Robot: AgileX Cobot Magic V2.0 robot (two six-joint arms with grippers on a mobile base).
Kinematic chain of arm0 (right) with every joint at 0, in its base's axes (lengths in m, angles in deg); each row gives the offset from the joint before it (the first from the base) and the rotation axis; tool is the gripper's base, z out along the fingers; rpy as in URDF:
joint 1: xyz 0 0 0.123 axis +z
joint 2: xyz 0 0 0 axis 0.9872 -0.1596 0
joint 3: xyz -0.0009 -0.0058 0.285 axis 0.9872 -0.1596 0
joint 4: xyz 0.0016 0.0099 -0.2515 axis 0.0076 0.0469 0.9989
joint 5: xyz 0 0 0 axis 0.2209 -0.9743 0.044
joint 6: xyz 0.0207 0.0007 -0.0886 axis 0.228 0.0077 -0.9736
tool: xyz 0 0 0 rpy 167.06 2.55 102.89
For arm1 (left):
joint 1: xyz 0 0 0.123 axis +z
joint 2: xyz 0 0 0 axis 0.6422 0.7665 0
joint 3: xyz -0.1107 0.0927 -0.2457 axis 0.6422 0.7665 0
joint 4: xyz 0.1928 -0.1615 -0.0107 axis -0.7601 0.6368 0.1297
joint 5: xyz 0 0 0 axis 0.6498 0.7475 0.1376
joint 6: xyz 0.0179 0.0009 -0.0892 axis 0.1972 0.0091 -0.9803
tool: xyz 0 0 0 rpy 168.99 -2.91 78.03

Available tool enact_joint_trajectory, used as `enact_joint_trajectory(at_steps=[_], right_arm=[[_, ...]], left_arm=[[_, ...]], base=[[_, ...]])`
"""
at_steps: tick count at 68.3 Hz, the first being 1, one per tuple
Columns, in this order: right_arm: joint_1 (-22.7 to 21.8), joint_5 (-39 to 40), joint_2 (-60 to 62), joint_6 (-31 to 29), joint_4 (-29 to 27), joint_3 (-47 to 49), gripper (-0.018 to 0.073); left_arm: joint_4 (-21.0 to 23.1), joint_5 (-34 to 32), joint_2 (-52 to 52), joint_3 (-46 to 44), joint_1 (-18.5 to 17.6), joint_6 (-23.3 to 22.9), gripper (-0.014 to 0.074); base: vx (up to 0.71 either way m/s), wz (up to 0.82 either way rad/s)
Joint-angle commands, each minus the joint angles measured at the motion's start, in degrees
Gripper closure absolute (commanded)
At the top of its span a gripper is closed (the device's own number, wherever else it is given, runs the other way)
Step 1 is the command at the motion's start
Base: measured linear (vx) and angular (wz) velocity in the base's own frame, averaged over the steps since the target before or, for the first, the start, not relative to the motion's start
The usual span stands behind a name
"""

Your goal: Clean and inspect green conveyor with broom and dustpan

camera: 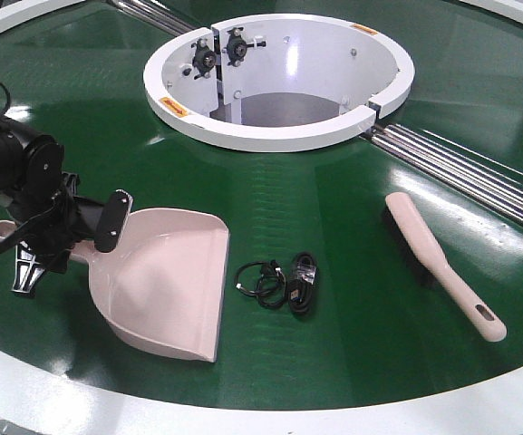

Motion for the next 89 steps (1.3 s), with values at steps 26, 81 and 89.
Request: enact_joint_trajectory(at_steps=[26,81,89], right_arm=[[-0.1,-12.6,-35.7,-2.7,0.0,26.5,0.0568],[-0.1,-32.0,-58.7,-2.2,0.0,44.2,0.0015],[-0.1,-39.3,-64.2,-2.5,0.0,49.9,-0.0003]], left_arm=[[-0.1,1.1,-3.1,-1.2,-0.9,1.6,0.0602],[-0.1,1.1,-3.1,-1.2,-0.9,1.6,0.0602],[-0.1,1.1,-3.1,-1.2,-0.9,1.6,0.0602]], base=[[0.0,0.0],[0.0,0.0],[0.0,0.0]])
